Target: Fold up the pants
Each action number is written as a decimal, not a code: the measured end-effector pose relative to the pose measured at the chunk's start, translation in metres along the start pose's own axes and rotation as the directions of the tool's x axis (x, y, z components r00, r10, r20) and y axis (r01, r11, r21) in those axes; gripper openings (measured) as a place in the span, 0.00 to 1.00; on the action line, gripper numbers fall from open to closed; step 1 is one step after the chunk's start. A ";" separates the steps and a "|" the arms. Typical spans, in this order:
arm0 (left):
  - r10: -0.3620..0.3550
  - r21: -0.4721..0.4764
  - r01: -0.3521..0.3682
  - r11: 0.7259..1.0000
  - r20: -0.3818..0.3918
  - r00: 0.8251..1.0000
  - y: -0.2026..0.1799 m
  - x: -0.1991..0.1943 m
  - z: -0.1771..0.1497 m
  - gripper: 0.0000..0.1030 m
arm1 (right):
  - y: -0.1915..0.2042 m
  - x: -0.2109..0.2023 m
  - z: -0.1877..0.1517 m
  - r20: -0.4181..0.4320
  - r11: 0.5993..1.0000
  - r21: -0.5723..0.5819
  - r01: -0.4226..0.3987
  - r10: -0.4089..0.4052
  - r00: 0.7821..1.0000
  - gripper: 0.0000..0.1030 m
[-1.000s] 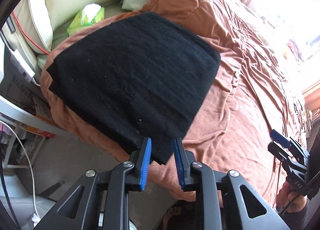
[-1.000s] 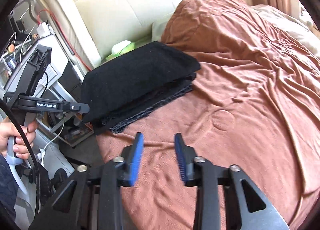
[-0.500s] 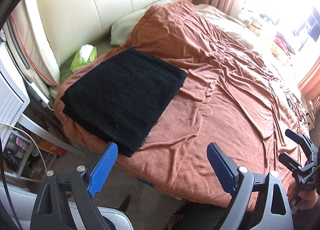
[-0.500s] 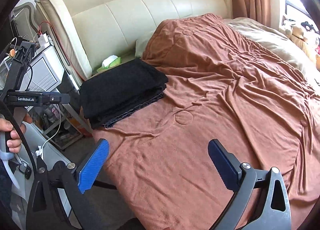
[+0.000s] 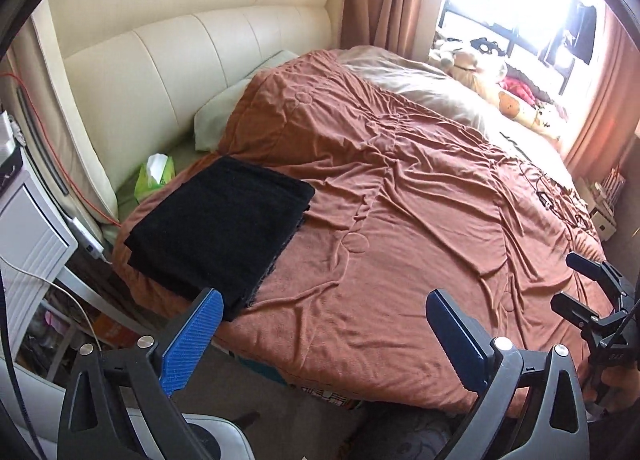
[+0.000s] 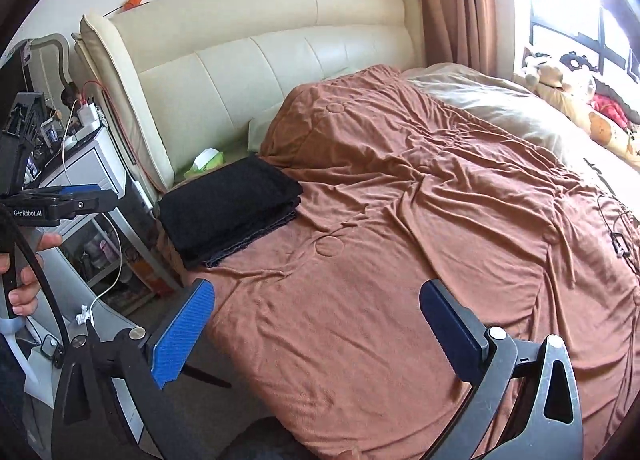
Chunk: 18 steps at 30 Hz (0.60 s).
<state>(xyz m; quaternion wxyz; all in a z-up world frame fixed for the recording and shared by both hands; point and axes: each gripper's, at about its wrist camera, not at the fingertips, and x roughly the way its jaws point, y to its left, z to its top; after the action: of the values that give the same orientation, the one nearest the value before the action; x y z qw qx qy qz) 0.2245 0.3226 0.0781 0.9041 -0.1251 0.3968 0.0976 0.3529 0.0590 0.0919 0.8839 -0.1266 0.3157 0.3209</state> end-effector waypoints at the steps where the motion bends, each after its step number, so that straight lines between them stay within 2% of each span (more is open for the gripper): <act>1: -0.002 0.006 0.002 1.000 0.005 1.000 -0.004 -0.004 -0.002 0.99 | 0.000 -0.006 -0.003 0.006 1.000 -0.001 0.014 -0.014 1.000 1.00; 4: 0.000 0.030 -0.001 1.000 0.037 0.999 -0.016 -0.020 -0.009 0.99 | 0.003 -0.029 -0.010 0.024 0.999 0.000 0.045 -0.045 0.999 1.00; 9: -0.048 0.039 0.045 0.998 0.067 0.997 -0.032 -0.040 -0.023 0.99 | 0.008 -0.060 -0.020 0.048 0.998 0.006 0.059 -0.059 0.997 1.00; 12: -0.054 0.060 0.049 0.997 0.084 0.995 -0.044 -0.051 -0.032 0.99 | 0.008 -0.074 -0.026 0.050 0.997 0.011 0.077 -0.077 0.996 1.00; 18: -0.072 0.086 0.062 0.994 0.125 0.990 -0.065 -0.063 -0.050 0.99 | 0.004 -0.107 -0.044 0.078 0.995 0.027 0.092 -0.094 0.992 1.00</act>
<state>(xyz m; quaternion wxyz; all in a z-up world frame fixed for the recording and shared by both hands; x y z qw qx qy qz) 0.1661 0.2409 0.1017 0.9348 -0.0948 0.3372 0.0589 0.2654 -0.0089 0.1260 0.9112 -0.1182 0.2778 0.2803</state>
